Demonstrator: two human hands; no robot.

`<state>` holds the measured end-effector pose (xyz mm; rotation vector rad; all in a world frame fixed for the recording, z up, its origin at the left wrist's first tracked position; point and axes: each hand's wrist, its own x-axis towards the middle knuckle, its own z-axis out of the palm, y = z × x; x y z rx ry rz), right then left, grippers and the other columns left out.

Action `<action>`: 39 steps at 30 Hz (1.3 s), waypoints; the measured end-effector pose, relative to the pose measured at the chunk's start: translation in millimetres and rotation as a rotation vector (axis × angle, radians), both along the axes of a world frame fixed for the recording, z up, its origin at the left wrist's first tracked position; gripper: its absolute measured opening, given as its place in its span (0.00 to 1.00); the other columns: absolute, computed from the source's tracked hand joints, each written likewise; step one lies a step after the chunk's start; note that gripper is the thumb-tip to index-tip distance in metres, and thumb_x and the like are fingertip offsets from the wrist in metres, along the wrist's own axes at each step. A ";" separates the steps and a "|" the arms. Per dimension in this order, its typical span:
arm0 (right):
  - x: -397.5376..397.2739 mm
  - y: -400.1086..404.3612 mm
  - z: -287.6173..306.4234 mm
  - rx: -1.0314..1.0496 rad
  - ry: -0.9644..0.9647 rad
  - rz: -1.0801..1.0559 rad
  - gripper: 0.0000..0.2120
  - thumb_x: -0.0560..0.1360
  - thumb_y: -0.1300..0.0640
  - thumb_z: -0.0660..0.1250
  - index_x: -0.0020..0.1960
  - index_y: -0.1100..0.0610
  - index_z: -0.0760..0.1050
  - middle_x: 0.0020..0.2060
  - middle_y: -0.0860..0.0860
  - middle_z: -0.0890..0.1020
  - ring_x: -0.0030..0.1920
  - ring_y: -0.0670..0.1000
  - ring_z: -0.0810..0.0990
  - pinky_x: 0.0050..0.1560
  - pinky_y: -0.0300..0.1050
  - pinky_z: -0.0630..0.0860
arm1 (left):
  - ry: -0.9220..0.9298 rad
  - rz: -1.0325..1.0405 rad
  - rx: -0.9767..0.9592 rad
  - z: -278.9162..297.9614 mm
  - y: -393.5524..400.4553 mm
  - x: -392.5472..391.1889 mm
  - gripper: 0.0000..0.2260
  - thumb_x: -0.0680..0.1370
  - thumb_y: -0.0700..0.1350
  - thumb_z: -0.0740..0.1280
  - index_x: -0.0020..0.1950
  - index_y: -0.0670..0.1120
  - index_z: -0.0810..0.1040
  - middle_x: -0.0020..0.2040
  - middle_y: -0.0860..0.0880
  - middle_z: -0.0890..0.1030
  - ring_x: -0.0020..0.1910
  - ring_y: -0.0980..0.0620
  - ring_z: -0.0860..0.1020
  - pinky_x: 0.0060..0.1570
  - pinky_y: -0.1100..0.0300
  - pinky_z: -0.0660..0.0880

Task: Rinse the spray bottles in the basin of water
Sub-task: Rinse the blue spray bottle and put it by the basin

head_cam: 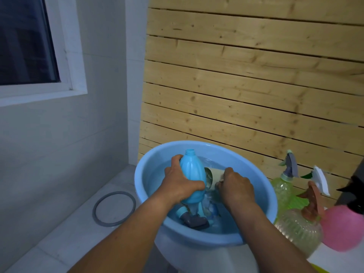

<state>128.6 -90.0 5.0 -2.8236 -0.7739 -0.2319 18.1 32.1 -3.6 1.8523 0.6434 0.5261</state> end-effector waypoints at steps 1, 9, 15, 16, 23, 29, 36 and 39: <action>0.9 0.0 -0.3 0.003 0.022 -0.017 0.11 0.79 0.53 0.60 0.59 0.57 0.71 0.57 0.57 0.78 0.57 0.61 0.75 0.52 0.49 0.71 | 0.001 0.001 -0.003 0.4 -0.3 -0.2 0.43 0.64 0.48 0.78 0.70 0.59 0.56 0.60 0.49 0.67 0.47 0.54 0.73 0.38 0.61 0.73; 0.8 -0.6 -3.8 -0.075 0.170 -0.003 0.15 0.80 0.51 0.56 0.63 0.54 0.73 0.61 0.55 0.76 0.60 0.58 0.76 0.54 0.47 0.72 | -0.015 -0.009 -0.015 1.3 0.6 -1.3 0.42 0.65 0.47 0.78 0.70 0.58 0.55 0.62 0.48 0.70 0.54 0.48 0.75 0.45 0.58 0.74; 1.4 1.5 -4.3 0.128 0.254 -0.060 0.12 0.77 0.45 0.55 0.48 0.52 0.71 0.52 0.54 0.80 0.50 0.58 0.76 0.45 0.45 0.68 | -0.024 -0.005 -0.024 0.5 1.8 -0.5 0.40 0.65 0.48 0.77 0.68 0.59 0.56 0.61 0.48 0.71 0.53 0.49 0.75 0.39 0.61 0.72; 2.4 1.0 -2.8 0.167 0.256 -0.078 0.13 0.77 0.44 0.55 0.46 0.52 0.72 0.49 0.53 0.79 0.47 0.57 0.75 0.44 0.46 0.68 | -0.032 -0.003 -0.025 0.6 1.9 -0.6 0.39 0.65 0.49 0.77 0.67 0.59 0.57 0.61 0.49 0.71 0.53 0.50 0.75 0.38 0.62 0.71; 7.1 -3.3 3.0 0.453 0.212 -0.138 0.18 0.75 0.44 0.57 0.34 0.56 0.71 0.33 0.51 0.77 0.35 0.54 0.74 0.32 0.46 0.64 | -0.081 0.010 -0.015 2.0 0.5 -4.2 0.38 0.65 0.51 0.78 0.67 0.62 0.59 0.61 0.50 0.72 0.53 0.50 0.76 0.40 0.61 0.73; 8.5 -4.9 10.0 0.644 0.177 -0.143 0.20 0.73 0.45 0.62 0.28 0.57 0.64 0.24 0.50 0.70 0.29 0.54 0.71 0.29 0.46 0.62 | -0.062 0.002 0.037 2.4 -4.0 -5.5 0.36 0.66 0.57 0.75 0.68 0.62 0.58 0.62 0.50 0.71 0.57 0.48 0.75 0.58 0.48 0.75; 19.8 -10.8 40.8 0.732 0.155 -0.115 0.21 0.70 0.45 0.65 0.25 0.55 0.63 0.19 0.48 0.66 0.27 0.53 0.65 0.30 0.45 0.61 | -0.002 -0.013 0.085 -0.8 -0.9 -3.3 0.36 0.66 0.60 0.75 0.68 0.60 0.59 0.60 0.51 0.73 0.57 0.47 0.75 0.58 0.48 0.75; 21.1 -12.9 55.4 0.746 0.190 -0.097 0.21 0.68 0.45 0.65 0.21 0.52 0.63 0.16 0.45 0.63 0.26 0.53 0.63 0.32 0.47 0.61 | 0.015 -0.040 0.105 -2.5 0.1 -3.3 0.35 0.67 0.59 0.76 0.68 0.58 0.60 0.60 0.51 0.74 0.56 0.49 0.76 0.56 0.50 0.76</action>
